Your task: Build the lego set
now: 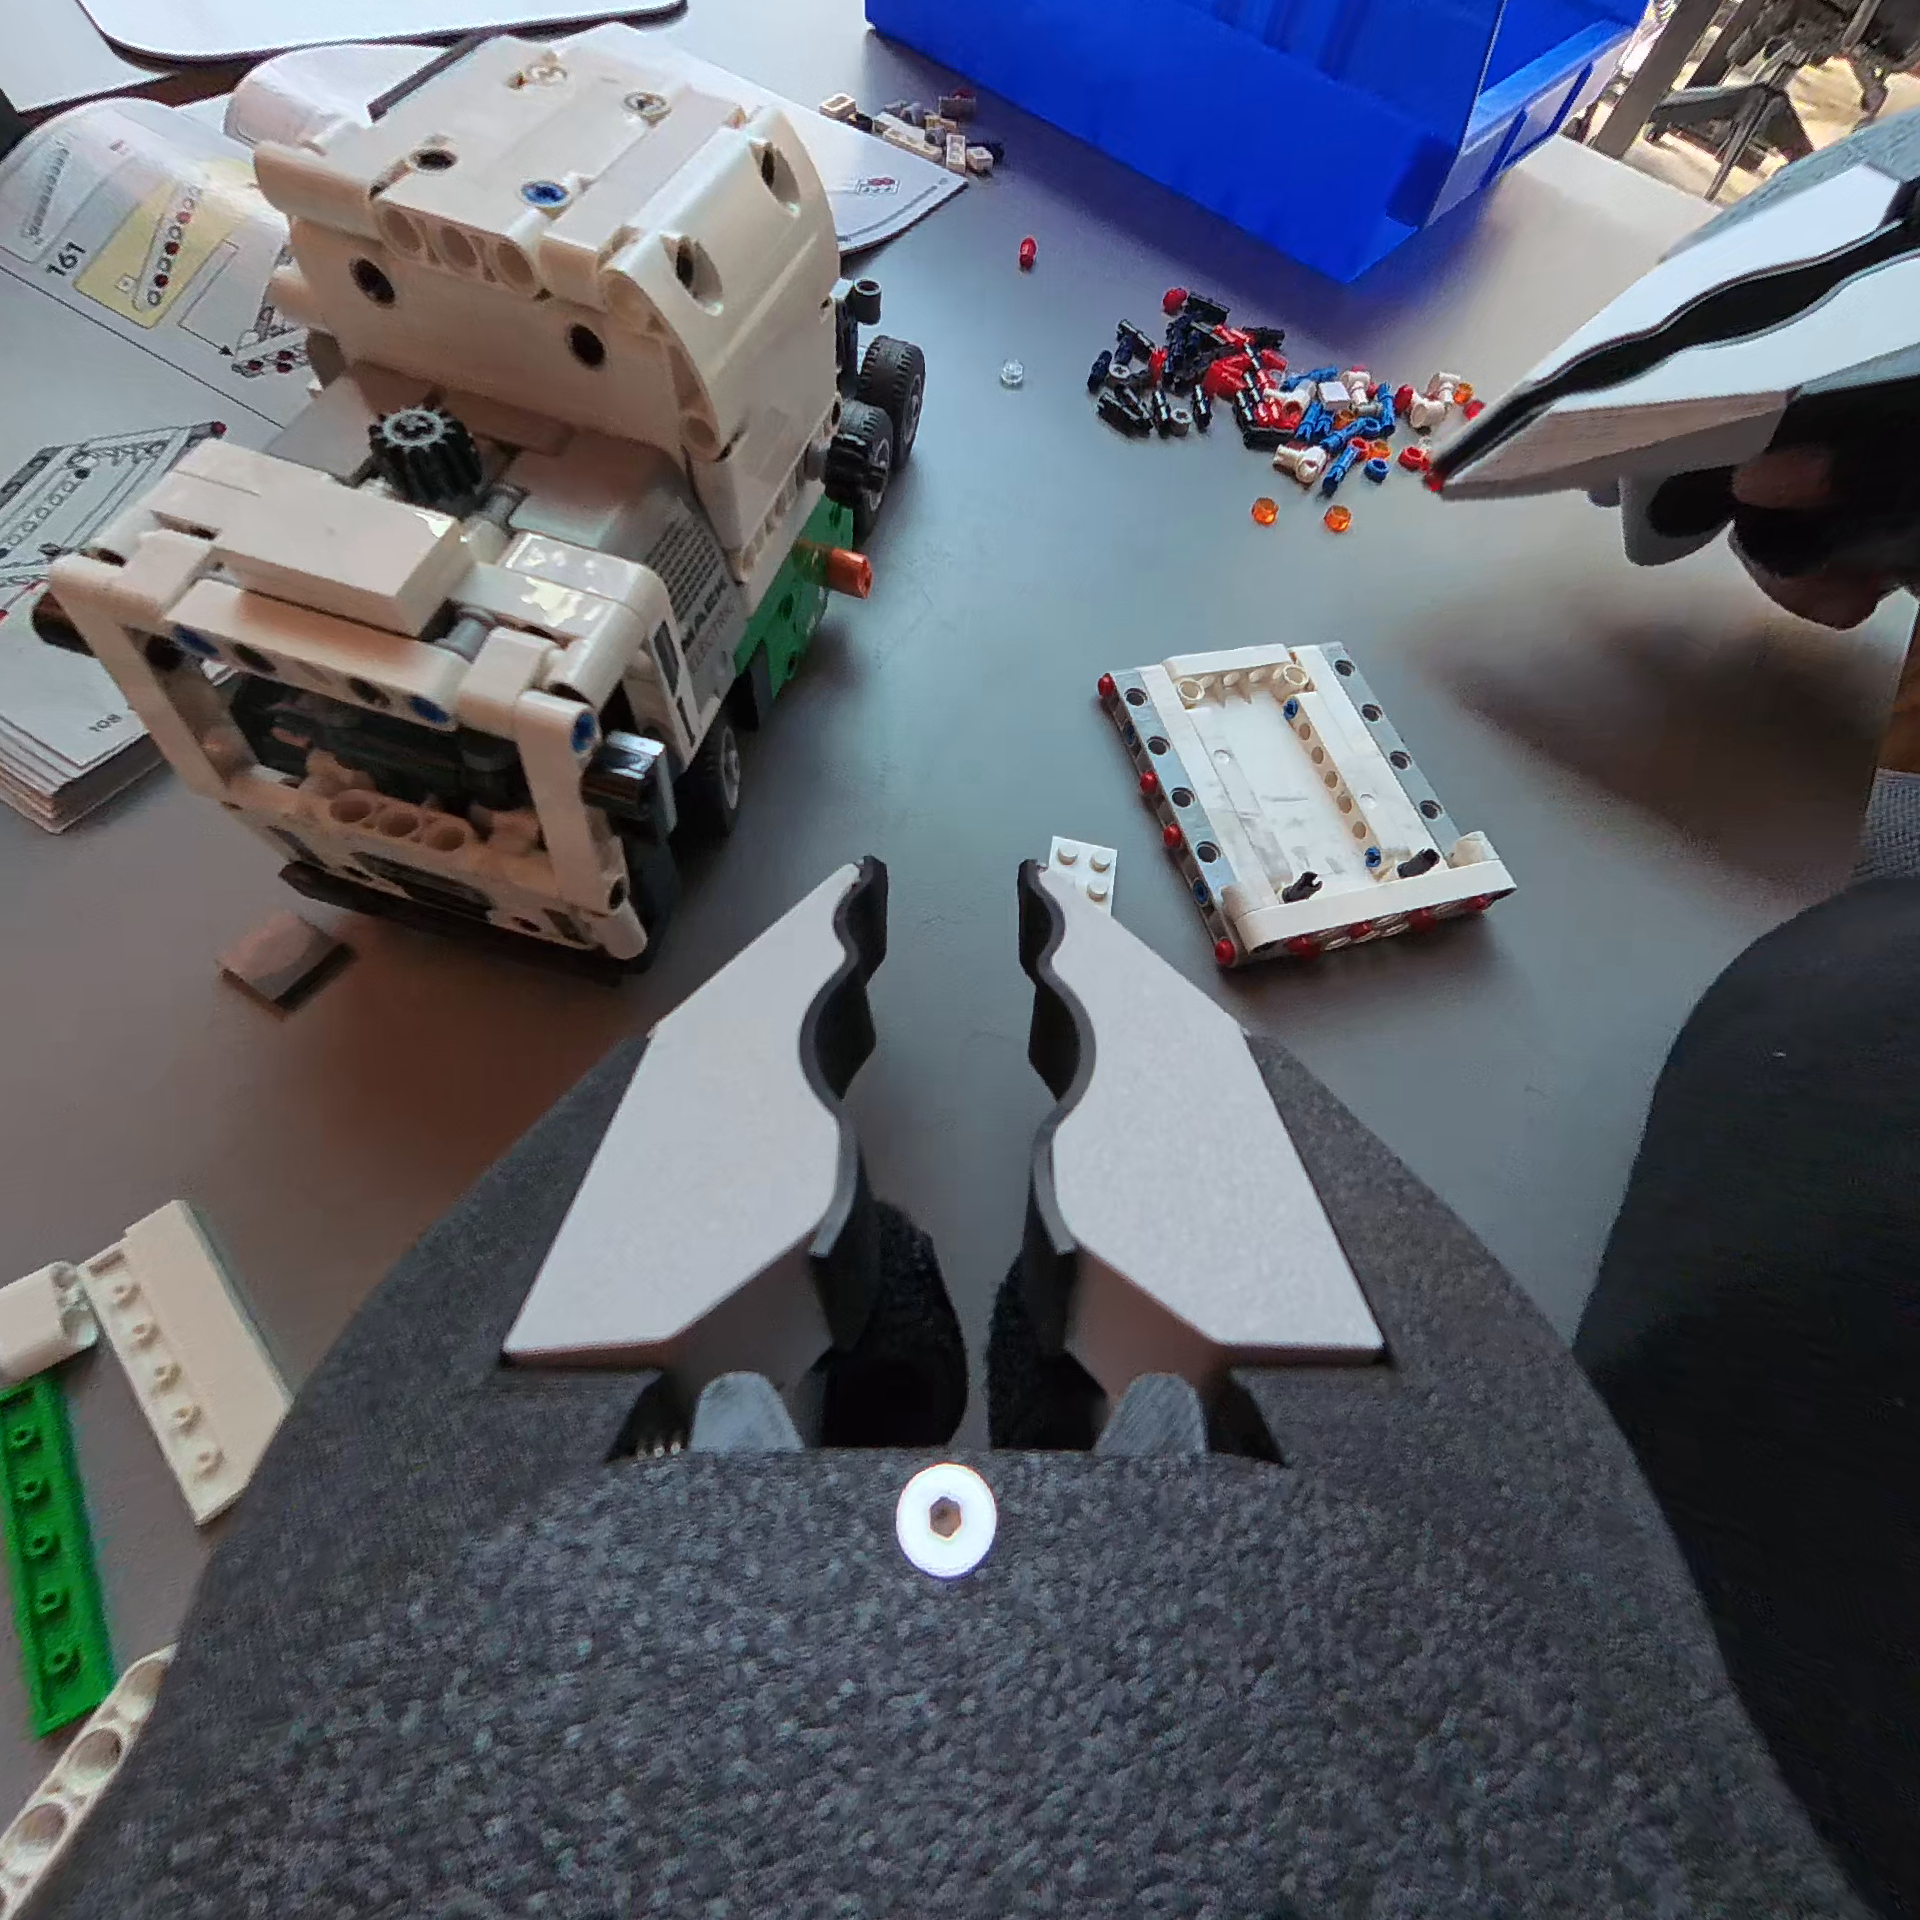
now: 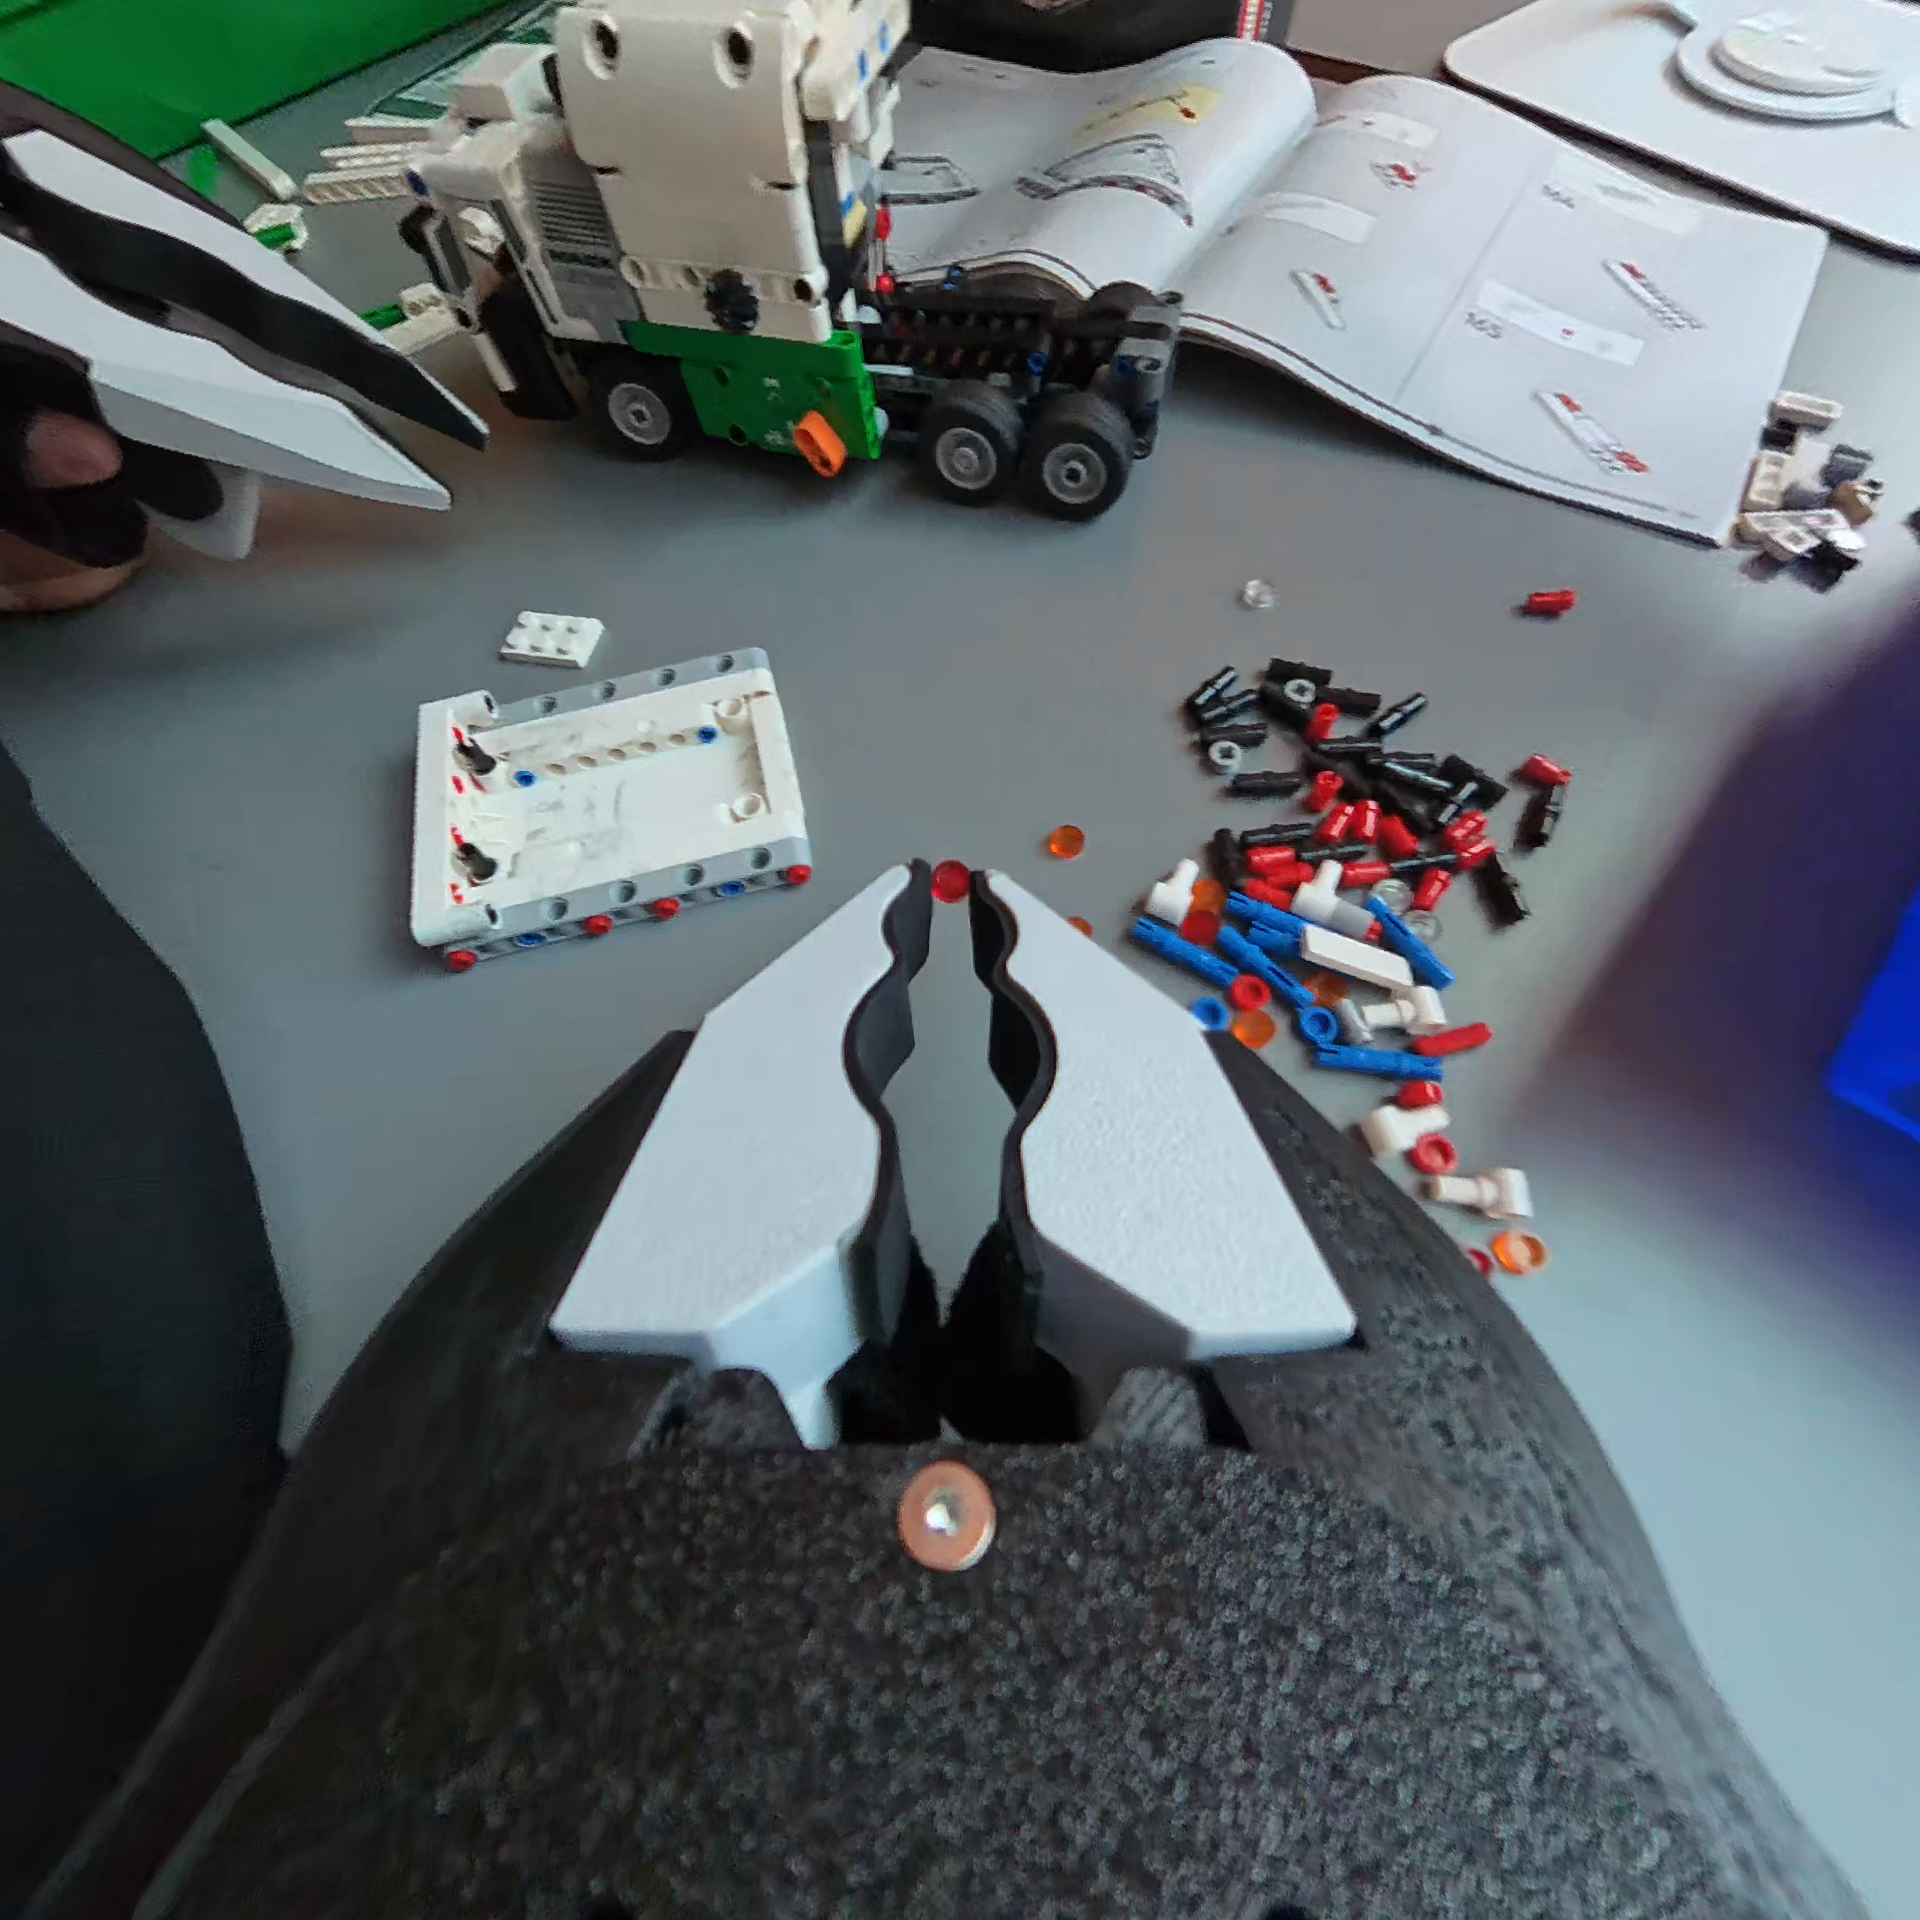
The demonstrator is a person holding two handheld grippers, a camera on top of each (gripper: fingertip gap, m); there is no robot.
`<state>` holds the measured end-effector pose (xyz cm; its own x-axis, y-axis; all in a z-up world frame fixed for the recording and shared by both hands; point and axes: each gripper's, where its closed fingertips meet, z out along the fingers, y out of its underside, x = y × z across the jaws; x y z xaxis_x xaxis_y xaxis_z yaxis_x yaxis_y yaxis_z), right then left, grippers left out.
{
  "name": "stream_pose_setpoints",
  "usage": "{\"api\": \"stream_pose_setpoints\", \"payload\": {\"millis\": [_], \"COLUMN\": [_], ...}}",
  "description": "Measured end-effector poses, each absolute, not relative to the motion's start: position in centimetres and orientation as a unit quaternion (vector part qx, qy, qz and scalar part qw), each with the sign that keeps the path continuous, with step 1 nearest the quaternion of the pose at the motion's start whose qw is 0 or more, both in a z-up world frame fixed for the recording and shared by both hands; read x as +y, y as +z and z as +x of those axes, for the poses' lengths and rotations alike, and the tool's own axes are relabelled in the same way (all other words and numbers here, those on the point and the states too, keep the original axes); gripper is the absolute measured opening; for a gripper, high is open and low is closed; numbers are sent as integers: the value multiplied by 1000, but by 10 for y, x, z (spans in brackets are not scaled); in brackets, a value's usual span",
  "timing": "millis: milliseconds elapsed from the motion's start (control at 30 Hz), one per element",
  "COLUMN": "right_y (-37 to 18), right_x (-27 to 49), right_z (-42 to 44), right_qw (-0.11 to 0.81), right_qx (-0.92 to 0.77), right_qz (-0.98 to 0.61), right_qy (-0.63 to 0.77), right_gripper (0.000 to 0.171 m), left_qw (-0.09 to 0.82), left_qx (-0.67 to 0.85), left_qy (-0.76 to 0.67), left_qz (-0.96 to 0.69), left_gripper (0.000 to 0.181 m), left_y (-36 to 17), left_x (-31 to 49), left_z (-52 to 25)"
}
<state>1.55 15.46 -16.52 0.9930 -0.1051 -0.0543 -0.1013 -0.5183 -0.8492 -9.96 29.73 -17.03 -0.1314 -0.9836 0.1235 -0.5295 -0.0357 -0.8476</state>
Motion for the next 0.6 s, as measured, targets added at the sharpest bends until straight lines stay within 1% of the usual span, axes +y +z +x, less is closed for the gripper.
{"api": "stream_pose_setpoints", "payload": {"millis": [200,433,600], "right_y": [-166,-150,-167], "right_x": [174,215,244], "right_z": [-14,-2,6], "right_qw": [481,504,460], "right_qx": [2,23,-6], "right_qz": [-877,-863,-888], "right_qy": [14,21,19], "right_gripper": [6,6,6], "left_qw": [292,315,336], "left_qx": [637,630,622], "left_qy": [-404,-414,-422], "left_qz": [-589,-577,-567], "left_gripper": [24,24,24], "left_y": [-168,-160,-152], "left_x": [296,297,298], "left_z": [-100,-102,-104]}}
